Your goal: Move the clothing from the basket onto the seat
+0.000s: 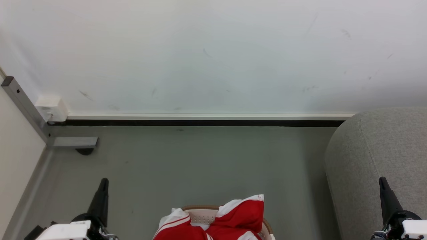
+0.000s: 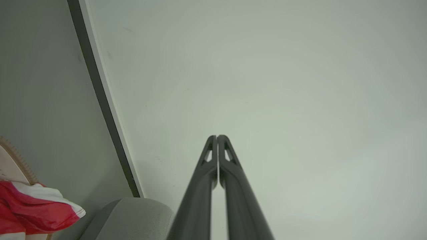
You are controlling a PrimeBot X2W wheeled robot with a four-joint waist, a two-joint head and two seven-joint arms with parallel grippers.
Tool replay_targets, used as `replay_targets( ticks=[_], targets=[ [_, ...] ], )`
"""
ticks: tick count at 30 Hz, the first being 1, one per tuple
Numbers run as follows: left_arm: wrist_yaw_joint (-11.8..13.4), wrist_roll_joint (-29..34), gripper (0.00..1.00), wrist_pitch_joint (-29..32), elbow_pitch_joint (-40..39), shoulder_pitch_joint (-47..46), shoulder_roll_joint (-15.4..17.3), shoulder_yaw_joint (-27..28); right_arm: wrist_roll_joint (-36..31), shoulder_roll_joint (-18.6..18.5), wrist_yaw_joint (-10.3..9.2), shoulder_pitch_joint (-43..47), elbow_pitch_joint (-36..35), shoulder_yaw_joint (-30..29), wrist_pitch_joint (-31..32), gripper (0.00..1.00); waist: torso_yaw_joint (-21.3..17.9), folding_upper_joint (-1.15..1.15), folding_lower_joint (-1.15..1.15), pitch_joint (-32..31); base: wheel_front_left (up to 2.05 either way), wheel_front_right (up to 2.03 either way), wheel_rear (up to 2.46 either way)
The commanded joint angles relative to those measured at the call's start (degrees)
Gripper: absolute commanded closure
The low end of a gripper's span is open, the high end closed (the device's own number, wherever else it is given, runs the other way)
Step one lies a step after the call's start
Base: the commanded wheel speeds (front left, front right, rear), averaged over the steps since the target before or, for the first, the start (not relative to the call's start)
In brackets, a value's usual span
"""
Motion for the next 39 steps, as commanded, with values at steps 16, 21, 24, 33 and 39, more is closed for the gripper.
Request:
replay_targets(
  ticks=[16,21,24,33,39],
  targets=[
    [0.0,-0.2,0.00,-1.1,0.5,0.6,-0.2,-0.1,-0.1,0.2,0.00,0.5,0.2,1.6,-1.2,0.00,0.0,0.00,0.00,0.0,0.00,0.00,0.00],
    [0.0,0.8,0.00,-2.6,-0.6,0.6,0.1,-0.5,-1.1,0.2,-0.01,0.0,-0.7,3.3,-2.8,0.00,0.0,0.00,0.00,0.1,0.00,0.00,0.00],
    [0.0,3.1,0.00,-3.5,-1.4,0.6,0.7,-1.0,-2.8,0.1,-0.01,-0.2,-1.1,4.1,-3.6,0.00,-0.1,0.00,0.00,0.1,0.00,0.00,0.00],
    [0.0,13.8,0.00,-5.9,-3.4,0.8,0.5,-0.7,-10.7,0.1,-0.02,-0.8,-3.1,5.6,-5.9,0.00,-0.3,0.00,0.00,0.3,0.00,0.00,0.00],
    [0.0,21.1,0.00,-7.3,-4.3,1.2,0.3,-0.8,-16.6,0.0,-0.02,-0.9,-4.3,7.2,-7.3,0.00,-0.4,0.00,0.00,0.3,0.00,0.00,0.00]
  ],
)
